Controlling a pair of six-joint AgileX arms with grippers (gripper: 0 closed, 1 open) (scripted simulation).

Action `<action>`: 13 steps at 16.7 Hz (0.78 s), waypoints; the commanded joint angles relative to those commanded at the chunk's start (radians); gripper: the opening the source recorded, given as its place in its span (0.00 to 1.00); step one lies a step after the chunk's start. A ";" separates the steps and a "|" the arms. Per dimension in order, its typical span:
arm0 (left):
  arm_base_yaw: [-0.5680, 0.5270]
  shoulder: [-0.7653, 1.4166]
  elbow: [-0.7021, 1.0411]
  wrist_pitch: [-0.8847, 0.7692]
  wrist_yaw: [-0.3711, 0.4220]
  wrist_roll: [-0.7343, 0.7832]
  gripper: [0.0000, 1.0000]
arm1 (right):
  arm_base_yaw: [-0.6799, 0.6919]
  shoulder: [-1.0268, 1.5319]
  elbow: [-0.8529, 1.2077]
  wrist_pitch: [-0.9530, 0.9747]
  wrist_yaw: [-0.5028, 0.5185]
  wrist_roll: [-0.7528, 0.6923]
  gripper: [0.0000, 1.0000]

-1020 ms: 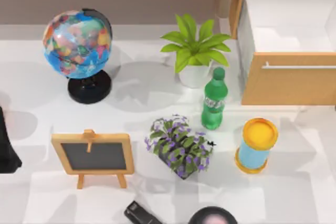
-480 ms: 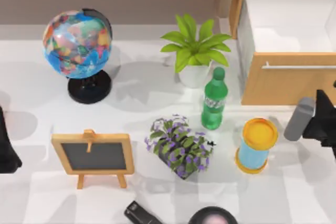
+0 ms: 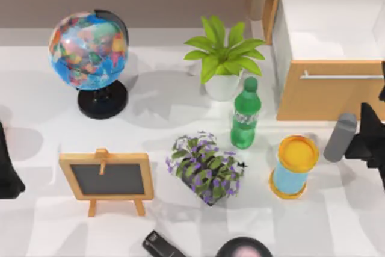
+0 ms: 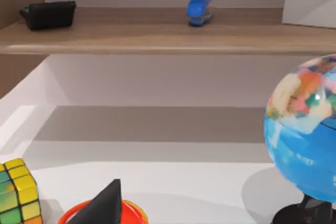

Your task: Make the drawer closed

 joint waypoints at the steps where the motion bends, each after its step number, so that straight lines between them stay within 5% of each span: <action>1: 0.000 0.000 0.000 0.000 0.000 0.000 1.00 | -0.013 0.001 0.012 -0.008 -0.013 -0.001 1.00; 10: 0.000 0.000 0.000 0.000 0.000 0.000 1.00 | -0.020 0.013 0.089 -0.070 -0.023 -0.001 1.00; 13: 0.000 0.000 0.000 0.000 0.000 0.000 1.00 | -0.020 0.013 0.089 -0.070 -0.023 -0.001 0.77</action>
